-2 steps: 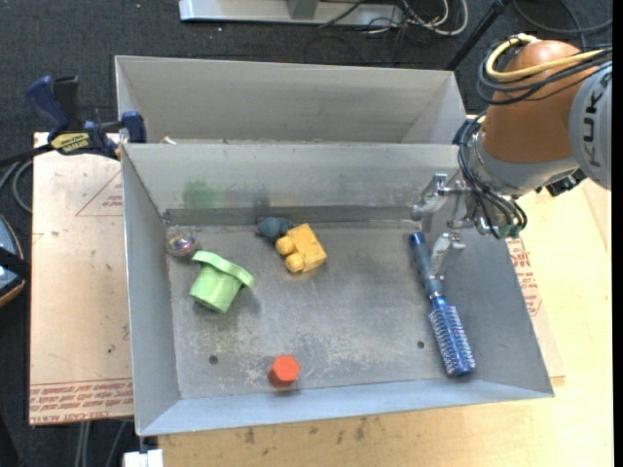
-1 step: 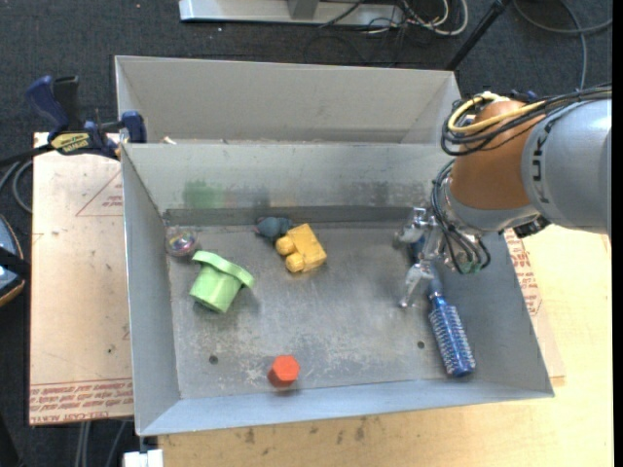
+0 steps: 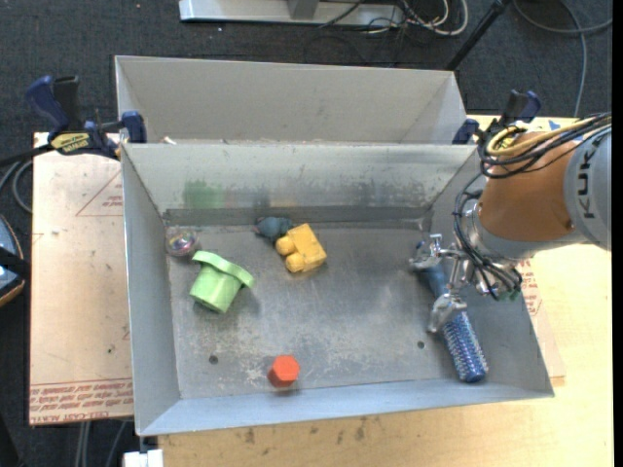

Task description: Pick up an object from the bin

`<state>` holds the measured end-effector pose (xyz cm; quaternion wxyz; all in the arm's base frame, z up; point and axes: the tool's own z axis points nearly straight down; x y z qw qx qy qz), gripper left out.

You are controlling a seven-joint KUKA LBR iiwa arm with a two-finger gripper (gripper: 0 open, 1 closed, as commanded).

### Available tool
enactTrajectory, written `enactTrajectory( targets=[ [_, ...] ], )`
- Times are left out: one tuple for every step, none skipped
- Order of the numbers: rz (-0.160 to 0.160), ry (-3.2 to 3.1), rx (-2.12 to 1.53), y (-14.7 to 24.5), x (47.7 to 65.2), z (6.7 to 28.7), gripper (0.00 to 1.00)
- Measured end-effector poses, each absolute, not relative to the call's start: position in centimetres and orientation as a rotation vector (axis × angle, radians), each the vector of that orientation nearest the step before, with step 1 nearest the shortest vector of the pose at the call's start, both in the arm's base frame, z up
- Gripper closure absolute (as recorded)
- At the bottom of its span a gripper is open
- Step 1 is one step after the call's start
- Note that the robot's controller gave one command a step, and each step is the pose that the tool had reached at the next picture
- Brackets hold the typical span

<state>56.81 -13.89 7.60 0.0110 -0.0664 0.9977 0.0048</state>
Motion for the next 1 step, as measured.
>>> enactTrajectory(
  targets=[
    [0.028, 3.049, -0.729, -13.83, 61.76, 9.86, 0.00]
  ],
)
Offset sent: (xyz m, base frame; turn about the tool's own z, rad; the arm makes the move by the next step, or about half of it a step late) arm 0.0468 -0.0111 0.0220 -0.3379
